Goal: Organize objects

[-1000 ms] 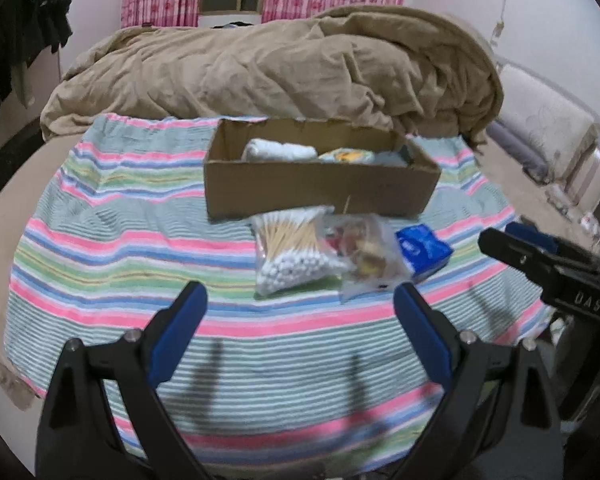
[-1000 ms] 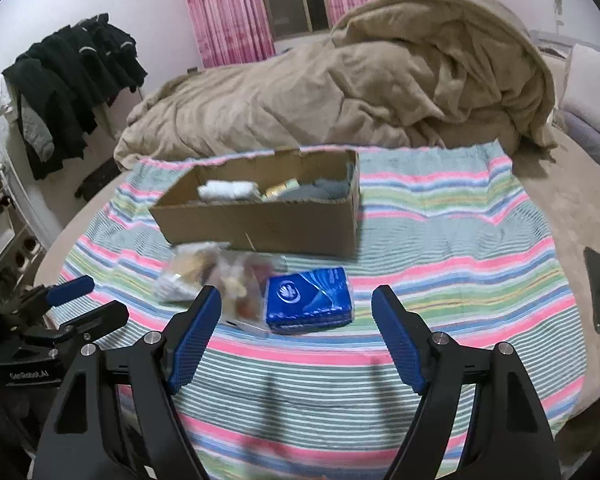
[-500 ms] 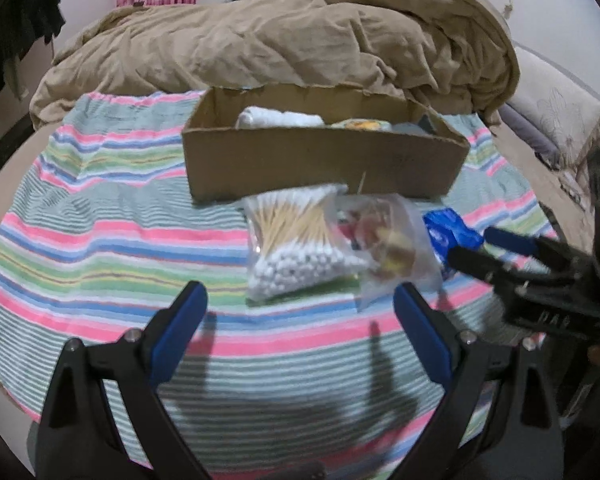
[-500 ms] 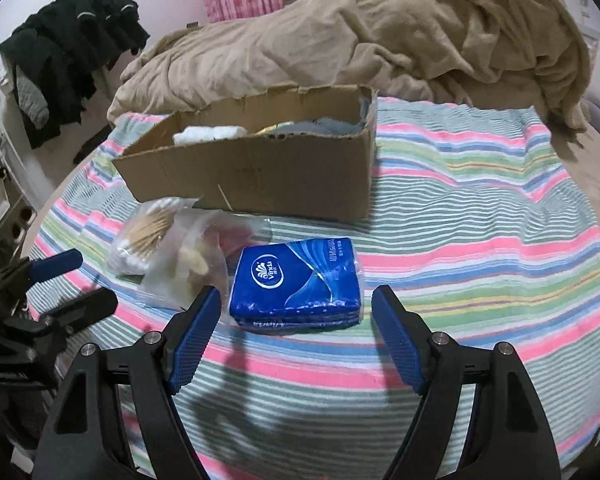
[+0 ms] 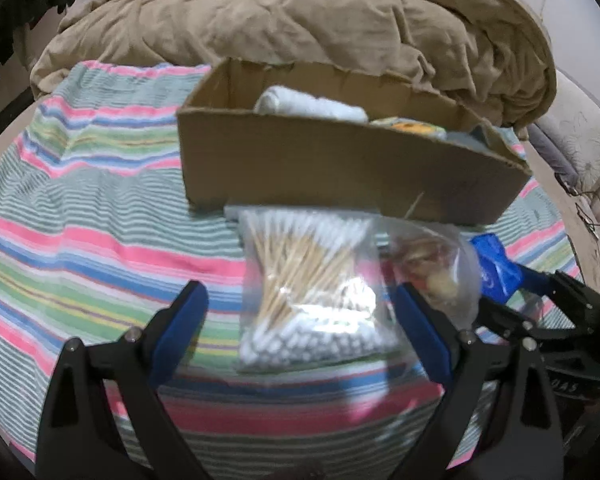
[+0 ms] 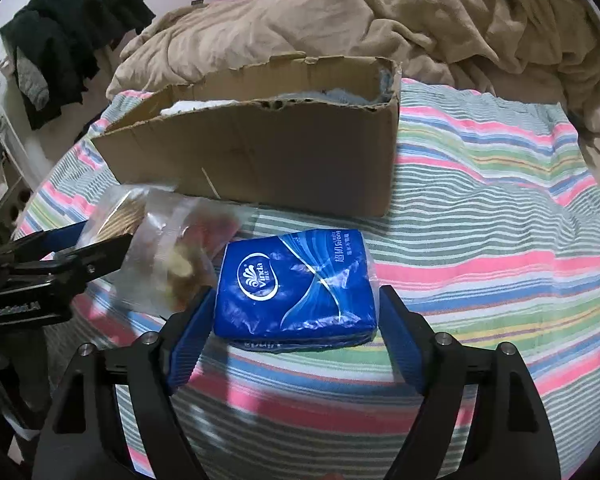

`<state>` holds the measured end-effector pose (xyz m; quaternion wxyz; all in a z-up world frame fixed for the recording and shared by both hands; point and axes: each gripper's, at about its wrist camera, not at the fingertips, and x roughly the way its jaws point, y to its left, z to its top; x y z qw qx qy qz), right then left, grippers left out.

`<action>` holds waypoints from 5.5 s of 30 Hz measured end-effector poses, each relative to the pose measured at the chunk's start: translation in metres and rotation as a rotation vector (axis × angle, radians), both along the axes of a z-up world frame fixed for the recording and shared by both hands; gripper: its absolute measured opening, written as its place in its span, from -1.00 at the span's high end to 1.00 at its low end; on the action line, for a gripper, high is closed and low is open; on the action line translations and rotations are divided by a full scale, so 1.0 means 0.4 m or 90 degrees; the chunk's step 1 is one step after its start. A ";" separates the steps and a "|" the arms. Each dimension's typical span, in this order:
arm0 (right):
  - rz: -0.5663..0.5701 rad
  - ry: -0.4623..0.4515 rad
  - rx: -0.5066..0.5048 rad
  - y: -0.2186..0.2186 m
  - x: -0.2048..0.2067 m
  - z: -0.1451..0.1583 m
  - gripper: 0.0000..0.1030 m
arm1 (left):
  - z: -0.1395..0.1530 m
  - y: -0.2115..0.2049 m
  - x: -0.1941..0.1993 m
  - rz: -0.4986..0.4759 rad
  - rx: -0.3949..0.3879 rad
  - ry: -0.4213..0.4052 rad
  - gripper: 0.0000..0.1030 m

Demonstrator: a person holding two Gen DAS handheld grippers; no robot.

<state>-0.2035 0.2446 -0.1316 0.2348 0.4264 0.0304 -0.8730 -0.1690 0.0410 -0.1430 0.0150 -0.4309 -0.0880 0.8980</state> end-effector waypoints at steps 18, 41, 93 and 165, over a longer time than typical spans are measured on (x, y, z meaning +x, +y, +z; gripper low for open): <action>-0.013 0.031 -0.007 0.019 0.065 0.088 -0.46 | 0.045 -0.020 0.079 -0.030 0.010 0.018 -0.04; 0.005 0.099 -0.038 -0.012 0.126 0.254 -0.46 | 0.145 -0.074 0.163 -0.025 0.017 0.055 0.05; 0.004 0.119 -0.069 -0.114 -0.068 0.322 -0.46 | 0.309 -0.107 -0.034 -0.043 0.023 0.137 0.30; -0.012 0.084 -0.055 -0.096 0.116 0.295 -0.69 | 0.319 -0.105 0.189 -0.008 0.036 0.128 -0.51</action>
